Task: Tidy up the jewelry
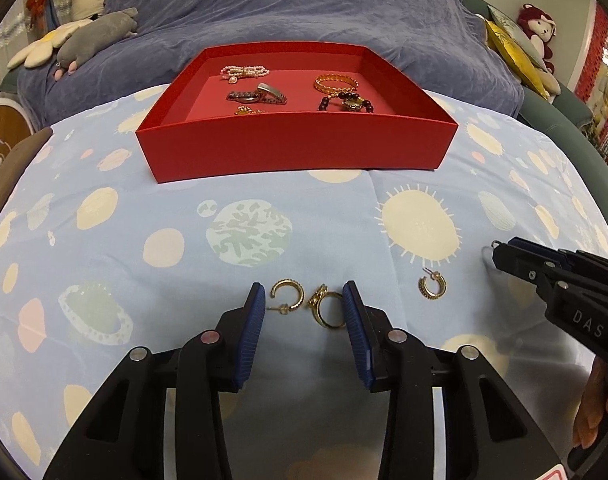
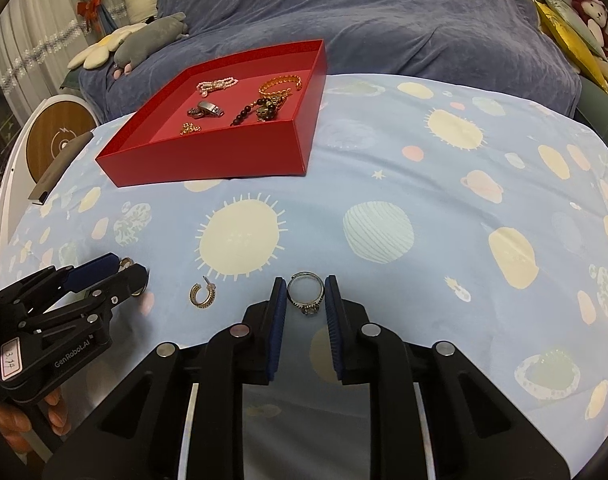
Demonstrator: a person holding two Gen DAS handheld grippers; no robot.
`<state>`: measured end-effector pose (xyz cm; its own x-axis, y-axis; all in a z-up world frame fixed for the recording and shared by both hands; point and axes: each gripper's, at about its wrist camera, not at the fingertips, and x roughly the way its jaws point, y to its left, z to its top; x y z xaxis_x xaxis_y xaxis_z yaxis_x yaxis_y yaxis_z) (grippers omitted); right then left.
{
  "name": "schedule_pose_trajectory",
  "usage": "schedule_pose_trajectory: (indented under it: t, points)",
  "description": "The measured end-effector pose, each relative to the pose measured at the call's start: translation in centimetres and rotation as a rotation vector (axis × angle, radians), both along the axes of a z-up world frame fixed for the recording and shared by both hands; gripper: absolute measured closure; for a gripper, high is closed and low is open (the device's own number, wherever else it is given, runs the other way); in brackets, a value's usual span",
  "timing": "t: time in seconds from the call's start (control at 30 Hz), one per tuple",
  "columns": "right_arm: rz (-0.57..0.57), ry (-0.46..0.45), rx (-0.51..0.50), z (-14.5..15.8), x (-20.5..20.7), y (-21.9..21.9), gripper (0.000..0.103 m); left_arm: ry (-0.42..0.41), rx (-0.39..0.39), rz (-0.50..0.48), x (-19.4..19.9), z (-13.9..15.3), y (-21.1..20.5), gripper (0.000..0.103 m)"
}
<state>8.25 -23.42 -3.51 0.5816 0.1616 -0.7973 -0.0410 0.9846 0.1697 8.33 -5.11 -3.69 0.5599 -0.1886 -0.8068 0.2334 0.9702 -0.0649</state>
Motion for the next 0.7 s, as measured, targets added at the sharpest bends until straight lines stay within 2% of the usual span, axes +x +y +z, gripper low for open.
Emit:
schedule_pose_trajectory:
  t: [0.13,0.3,0.53,0.7]
  points:
    - [0.006,0.000,0.002,0.1,-0.2,0.2,0.084,0.007,-0.009,-0.004,-0.7,0.0,1.0,0.088]
    - [0.014,-0.006,0.004,0.4,-0.4,0.5,0.084,0.018,-0.016,-0.004,-1.1,0.0,1.9,0.098]
    - [0.020,-0.007,0.012,0.6,-0.4,0.7,0.084,0.038,-0.057,-0.013,-1.4,0.4,2.3,0.099]
    - [0.022,-0.006,0.014,0.5,-0.4,0.7,0.084,0.014,-0.054,-0.048,-1.8,0.8,0.9,0.092]
